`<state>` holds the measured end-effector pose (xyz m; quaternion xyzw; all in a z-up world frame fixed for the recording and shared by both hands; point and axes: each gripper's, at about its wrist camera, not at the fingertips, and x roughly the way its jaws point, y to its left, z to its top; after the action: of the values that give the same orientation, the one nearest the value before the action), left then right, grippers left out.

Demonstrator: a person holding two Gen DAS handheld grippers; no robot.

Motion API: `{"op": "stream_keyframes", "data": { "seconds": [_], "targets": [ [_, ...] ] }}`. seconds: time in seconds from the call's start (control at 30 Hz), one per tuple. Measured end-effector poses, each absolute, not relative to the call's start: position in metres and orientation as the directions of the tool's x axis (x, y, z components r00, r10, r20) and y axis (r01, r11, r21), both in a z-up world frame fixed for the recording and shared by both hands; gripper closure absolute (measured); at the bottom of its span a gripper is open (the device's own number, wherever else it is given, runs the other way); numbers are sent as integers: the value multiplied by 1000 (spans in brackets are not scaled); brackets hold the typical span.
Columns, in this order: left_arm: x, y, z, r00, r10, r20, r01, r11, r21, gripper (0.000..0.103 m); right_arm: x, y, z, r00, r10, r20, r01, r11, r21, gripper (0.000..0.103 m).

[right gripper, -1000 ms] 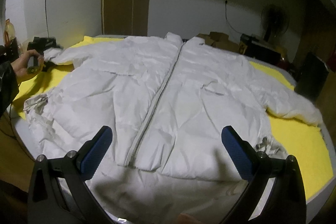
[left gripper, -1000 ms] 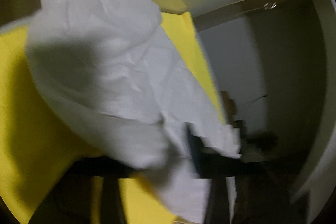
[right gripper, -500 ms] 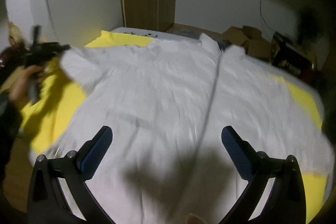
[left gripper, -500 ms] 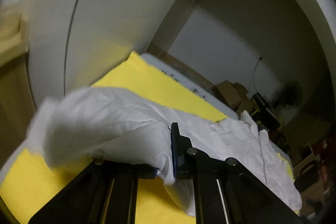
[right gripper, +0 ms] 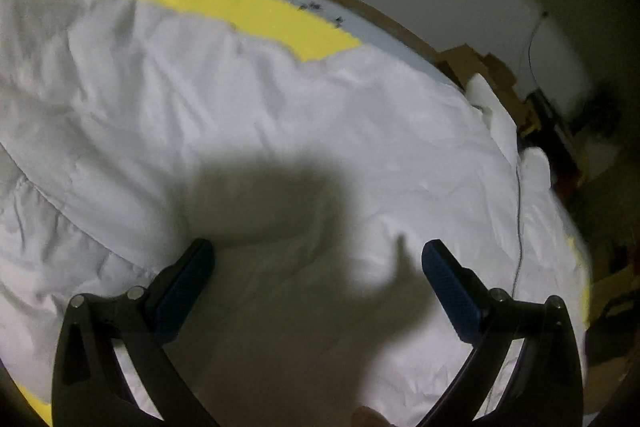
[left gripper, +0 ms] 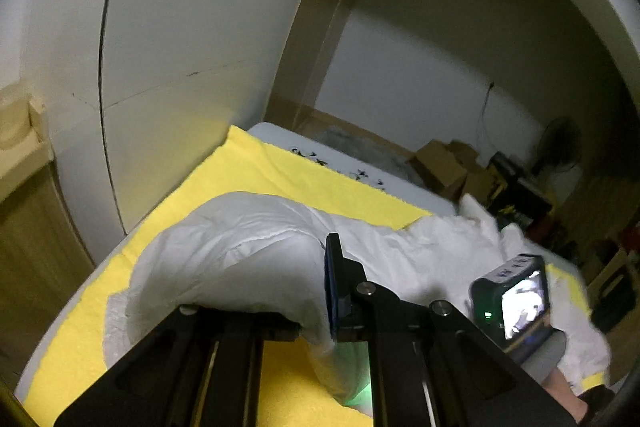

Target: Fold large clothes

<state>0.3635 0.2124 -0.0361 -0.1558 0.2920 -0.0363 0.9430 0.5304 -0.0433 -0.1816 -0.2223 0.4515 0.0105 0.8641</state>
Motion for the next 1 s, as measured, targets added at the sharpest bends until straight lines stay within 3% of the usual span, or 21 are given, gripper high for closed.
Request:
{"op": "stream_keyframes", "data": {
  "seconds": [0.17,0.33,0.53,0.63,0.8,0.9,1.0],
  "targets": [
    [363,195,-24,845,-122,-521,-29,962,-273,95,490,-82,-157,652,-185,-735,-94,943,-321,0],
    [368,153,1,863,-116,-492,-21,964,-263,95,432,-162,-123,691,-79,-719,-42,988,-148,0],
    [375,26,16,845,-236,-480,146,965,-217,95,336,-302,-100,740,-71,-669,122,992,29,0],
    [366,-52,-7,801,-290,-524,243,957,-158,95,285,-364,-104,747,-153,-647,237,970,45,0],
    [358,-149,-92,645,-291,-706,370,928,-45,95,237,-427,-124,715,-202,-670,331,941,70,0],
    [360,-160,-127,586,-244,-773,374,927,-9,90,219,-443,-132,710,-194,-677,334,939,82,0],
    [360,-149,-139,571,-290,-768,382,922,-64,89,217,-450,-130,727,-179,-663,302,950,74,0]
  ]
}}
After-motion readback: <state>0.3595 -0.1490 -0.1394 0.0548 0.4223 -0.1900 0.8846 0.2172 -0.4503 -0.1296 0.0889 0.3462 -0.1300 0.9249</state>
